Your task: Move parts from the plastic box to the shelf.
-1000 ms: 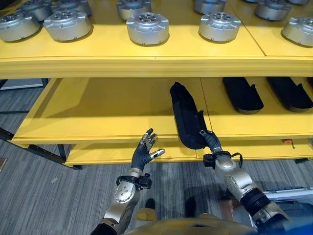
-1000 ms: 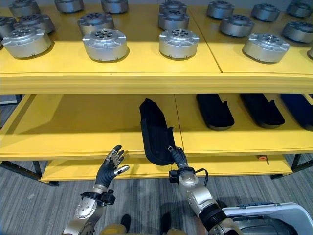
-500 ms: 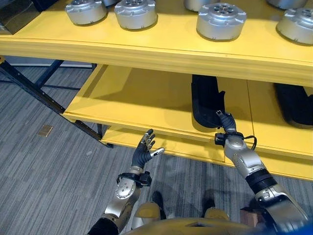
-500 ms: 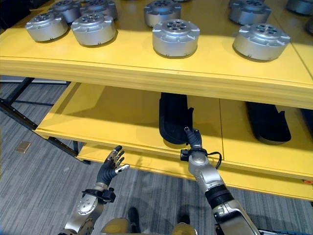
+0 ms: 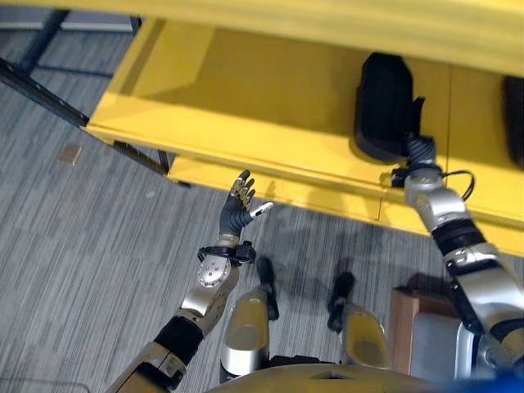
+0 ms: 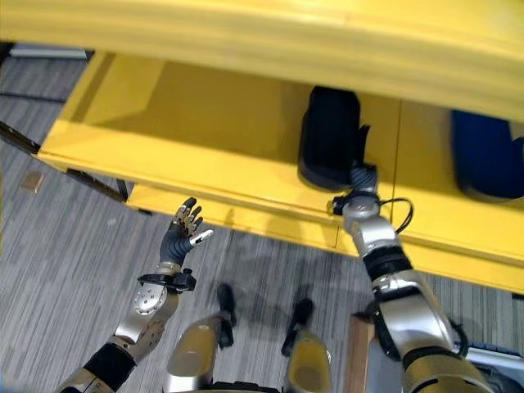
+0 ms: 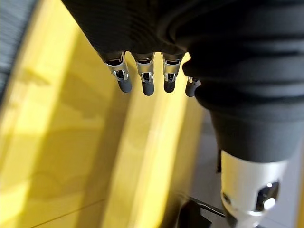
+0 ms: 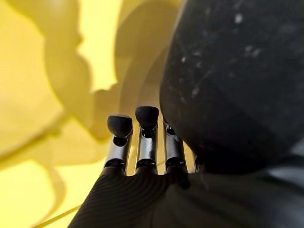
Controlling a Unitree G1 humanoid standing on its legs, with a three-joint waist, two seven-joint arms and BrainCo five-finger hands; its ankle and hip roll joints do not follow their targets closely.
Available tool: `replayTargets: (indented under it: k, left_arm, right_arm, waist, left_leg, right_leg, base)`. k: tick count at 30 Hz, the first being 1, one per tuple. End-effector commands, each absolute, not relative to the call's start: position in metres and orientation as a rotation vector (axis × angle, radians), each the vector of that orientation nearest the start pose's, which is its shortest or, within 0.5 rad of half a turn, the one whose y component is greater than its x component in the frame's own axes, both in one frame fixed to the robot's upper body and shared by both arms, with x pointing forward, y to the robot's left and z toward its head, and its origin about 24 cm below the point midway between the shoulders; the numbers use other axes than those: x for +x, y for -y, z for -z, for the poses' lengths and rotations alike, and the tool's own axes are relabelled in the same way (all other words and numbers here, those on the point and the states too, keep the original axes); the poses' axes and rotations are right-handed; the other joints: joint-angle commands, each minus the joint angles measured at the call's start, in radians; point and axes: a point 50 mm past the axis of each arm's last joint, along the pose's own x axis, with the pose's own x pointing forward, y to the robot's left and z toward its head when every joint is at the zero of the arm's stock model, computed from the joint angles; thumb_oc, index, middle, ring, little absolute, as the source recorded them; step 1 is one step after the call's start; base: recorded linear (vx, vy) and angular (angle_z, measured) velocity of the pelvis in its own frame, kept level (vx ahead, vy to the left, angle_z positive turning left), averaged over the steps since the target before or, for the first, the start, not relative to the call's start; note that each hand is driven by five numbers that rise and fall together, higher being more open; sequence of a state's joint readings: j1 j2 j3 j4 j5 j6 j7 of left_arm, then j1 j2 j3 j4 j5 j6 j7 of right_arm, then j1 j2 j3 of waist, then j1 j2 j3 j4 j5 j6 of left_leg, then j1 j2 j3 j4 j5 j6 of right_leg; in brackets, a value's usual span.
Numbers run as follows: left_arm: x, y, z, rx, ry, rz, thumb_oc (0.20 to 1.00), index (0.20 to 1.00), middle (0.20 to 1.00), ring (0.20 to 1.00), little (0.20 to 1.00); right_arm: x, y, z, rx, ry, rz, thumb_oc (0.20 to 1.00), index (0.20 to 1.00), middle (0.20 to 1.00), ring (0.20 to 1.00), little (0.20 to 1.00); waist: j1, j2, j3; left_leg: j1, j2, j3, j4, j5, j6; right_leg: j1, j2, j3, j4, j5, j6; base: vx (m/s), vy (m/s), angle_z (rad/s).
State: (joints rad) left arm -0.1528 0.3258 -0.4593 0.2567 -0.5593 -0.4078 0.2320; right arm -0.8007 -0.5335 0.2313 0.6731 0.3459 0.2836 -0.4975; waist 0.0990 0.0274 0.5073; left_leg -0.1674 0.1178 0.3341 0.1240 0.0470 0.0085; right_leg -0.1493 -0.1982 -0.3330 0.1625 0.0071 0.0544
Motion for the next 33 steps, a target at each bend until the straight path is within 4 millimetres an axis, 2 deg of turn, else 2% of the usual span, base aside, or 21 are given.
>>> replayTargets:
  k: [1,6,8,10,14,18,21,25,33]
  left_arm:
    - [0.253,-0.112,-0.053,-0.292,0.192,0.158,1.0,1.0,1.0,1.0,1.0]
    - [0.255,-0.105,-0.063,-0.302,0.233,0.18,1.0,1.0,1.0,1.0,1.0]
    - [0.256,-0.103,-0.068,-0.31,0.256,0.189,1.0,1.0,1.0,1.0,1.0]
    - [0.256,-0.097,-0.076,-0.295,0.281,0.213,1.0,1.0,1.0,1.0,1.0]
    - [0.258,-0.095,-0.066,-0.316,0.243,0.176,1.0,1.0,1.0,1.0,1.0]
    - [0.259,-0.093,-0.067,-0.312,0.26,0.195,1.0,1.0,1.0,1.0,1.0]
    - [0.26,-0.103,-0.069,-0.31,0.263,0.161,1.0,1.0,1.0,1.0,1.0]
    - [0.263,-0.119,-0.063,-0.354,0.231,0.078,1.0,1.0,1.0,1.0,1.0]
    - [0.258,-0.123,-0.066,-0.291,0.239,0.222,1.0,1.0,1.0,1.0,1.0]
  right_arm:
    - [0.387,0.244,-0.181,-0.342,0.033,0.505,0.2,0.2,0.2,0.2,0.2]
    - [0.389,0.252,-0.198,-0.393,0.065,0.54,0.2,0.2,0.2,0.2,0.2]
    - [0.39,0.253,-0.21,-0.432,0.095,0.553,0.2,0.2,0.2,0.2,0.2]
    - [0.392,0.256,-0.232,-0.552,0.147,0.552,0.2,0.2,0.2,0.2,0.2]
    - [0.396,0.248,-0.242,-0.579,0.157,0.535,0.2,0.2,0.2,0.2,0.2]
    - [0.398,0.248,-0.25,-0.59,0.166,0.547,0.2,0.2,0.2,0.2,0.2]
    - [0.397,0.251,-0.262,-0.615,0.196,0.585,0.2,0.2,0.2,0.2,0.2]
    - [0.398,0.251,-0.268,-0.639,0.19,0.598,0.2,0.2,0.2,0.2,0.2]
    - [0.395,0.262,-0.277,-0.632,0.195,0.64,0.2,0.2,0.2,0.2,0.2]
  waist:
    - [0.009,0.006,-0.052]
    - [0.002,0.007,-0.009]
    - [-0.002,0.007,0.005]
    - [-0.014,0.012,0.013]
    - [-0.024,0.011,0.013]
    - [-0.026,0.012,0.013]
    - [-0.026,0.001,0.013]
    - [-0.023,-0.004,0.013]
    - [-0.018,-0.004,0.013]
  left_leg:
    - [0.003,0.005,-0.103,0.053,-0.033,-0.055]
    - [-0.053,0.0,-0.083,0.129,-0.063,-0.046]
    - [-0.082,-0.003,-0.077,0.177,-0.085,-0.036]
    - [-0.145,-0.002,-0.086,0.263,-0.117,-0.029]
    - [-0.194,0.014,-0.069,0.314,-0.129,-0.024]
    - [-0.222,0.021,-0.067,0.334,-0.133,-0.021]
    - [-0.245,0.024,-0.06,0.367,-0.165,-0.01]
    - [-0.254,0.028,-0.063,0.391,-0.165,-0.015]
    - [-0.261,0.034,-0.063,0.384,-0.171,-0.013]
  right_leg:
    - [0.005,0.038,-0.008,0.078,-0.049,-0.03]
    - [-0.053,0.035,-0.001,0.131,-0.06,-0.032]
    - [-0.082,0.033,0.006,0.164,-0.067,-0.034]
    - [-0.142,0.032,0.028,0.233,-0.089,-0.041]
    - [-0.201,0.029,0.039,0.288,-0.106,-0.047]
    - [-0.23,0.036,0.049,0.305,-0.113,-0.053]
    - [-0.264,0.042,0.065,0.338,-0.124,-0.056]
    - [-0.269,0.054,0.074,0.347,-0.135,-0.066]
    - [-0.291,0.064,0.084,0.36,-0.139,-0.07]
  base:
    - [-0.02,0.002,-0.04]
    - [-0.07,0.002,-0.1]
    - [-0.09,0.021,-0.04]
    - [-0.06,0.071,-0.14]
    - [-0.04,0.041,-0.09]
    - [-0.04,-0.014,-0.17]
    - [-0.03,-0.09,-0.05]
    - [-0.01,-0.075,-0.06]
    - [-0.01,-0.088,-0.03]
